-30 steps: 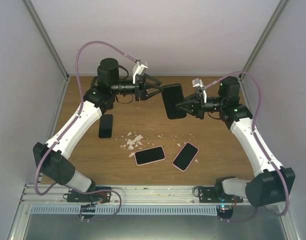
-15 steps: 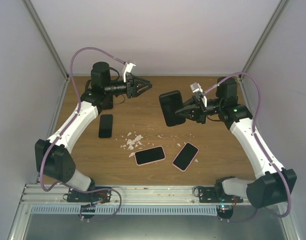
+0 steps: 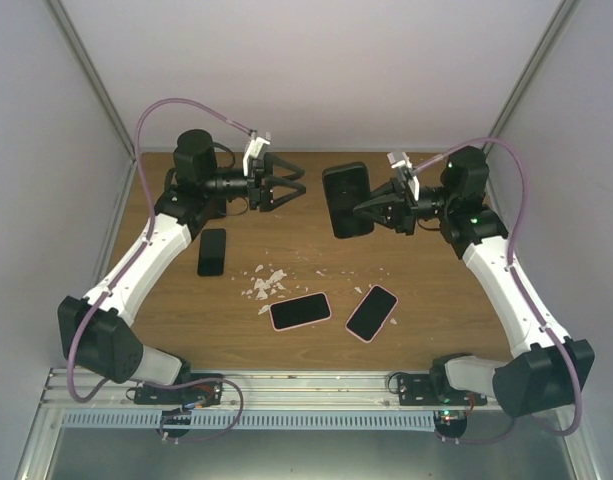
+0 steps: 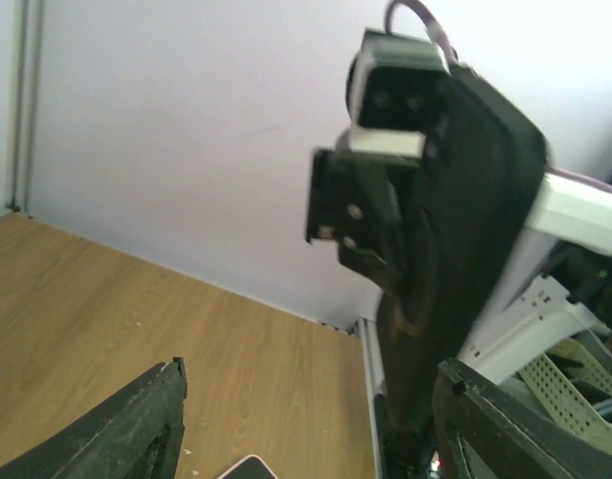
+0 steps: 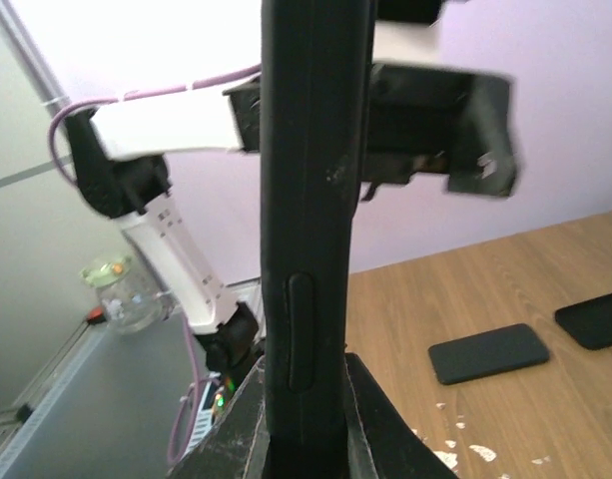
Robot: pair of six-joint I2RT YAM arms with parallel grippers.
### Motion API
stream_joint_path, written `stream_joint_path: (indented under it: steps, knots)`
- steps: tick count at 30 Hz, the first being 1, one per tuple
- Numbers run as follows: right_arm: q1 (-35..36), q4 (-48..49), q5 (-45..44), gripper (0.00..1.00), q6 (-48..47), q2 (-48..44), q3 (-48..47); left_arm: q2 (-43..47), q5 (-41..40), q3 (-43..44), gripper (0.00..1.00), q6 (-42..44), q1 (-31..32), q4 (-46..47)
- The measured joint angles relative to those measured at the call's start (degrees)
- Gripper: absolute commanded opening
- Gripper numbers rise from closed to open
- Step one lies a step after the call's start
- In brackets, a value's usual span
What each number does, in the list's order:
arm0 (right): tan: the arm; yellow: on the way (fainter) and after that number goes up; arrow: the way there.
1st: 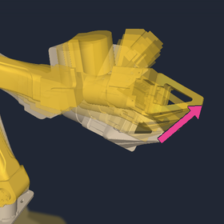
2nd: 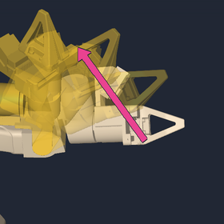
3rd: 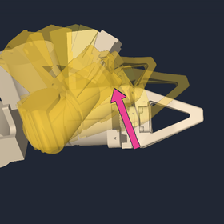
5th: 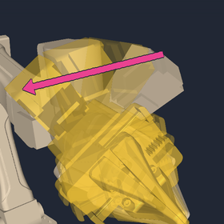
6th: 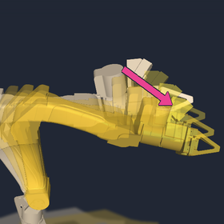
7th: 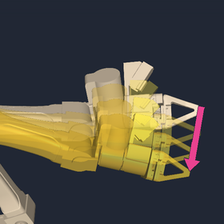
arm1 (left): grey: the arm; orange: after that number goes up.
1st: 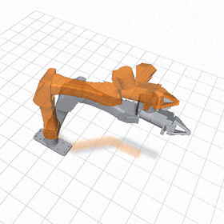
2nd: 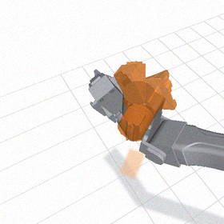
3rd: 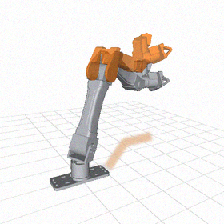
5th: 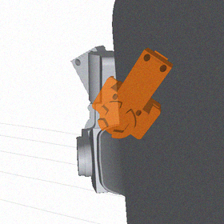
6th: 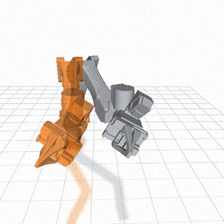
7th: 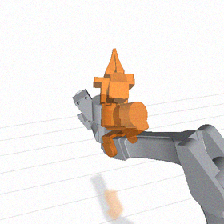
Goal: Take the phone out of the phone case
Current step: Adjust the phone.
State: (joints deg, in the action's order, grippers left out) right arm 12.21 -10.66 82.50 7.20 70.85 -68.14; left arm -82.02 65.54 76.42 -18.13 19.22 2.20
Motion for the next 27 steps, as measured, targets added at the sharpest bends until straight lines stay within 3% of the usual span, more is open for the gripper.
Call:
stream_joint_path:
  steps: [8,14,21,24,27]
  knots:
    - [-0.63,20.28,-5.62,0.00,21.40,0.98,1.68,0.83,-0.48,-2.78,0.73,1.22,4.24,-0.33]
    - [-0.63,31.21,-6.62,0.01,31.50,0.96,7.08,-2.80,-1.55,1.64,0.71,0.46,9.75,-0.13]
    - [-0.59,37.51,-7.23,0.00,37.55,0.96,8.35,-6.75,-1.68,5.20,0.40,-2.78,13.90,1.81]
    - [-0.59,38.62,-7.28,0.01,38.45,0.96,8.35,-7.63,-1.66,5.29,0.21,-3.30,13.92,2.25]
    - [-0.61,38.99,-7.63,0.07,38.86,0.96,8.41,-7.80,-1.29,5.35,0.07,-2.93,13.86,2.10]
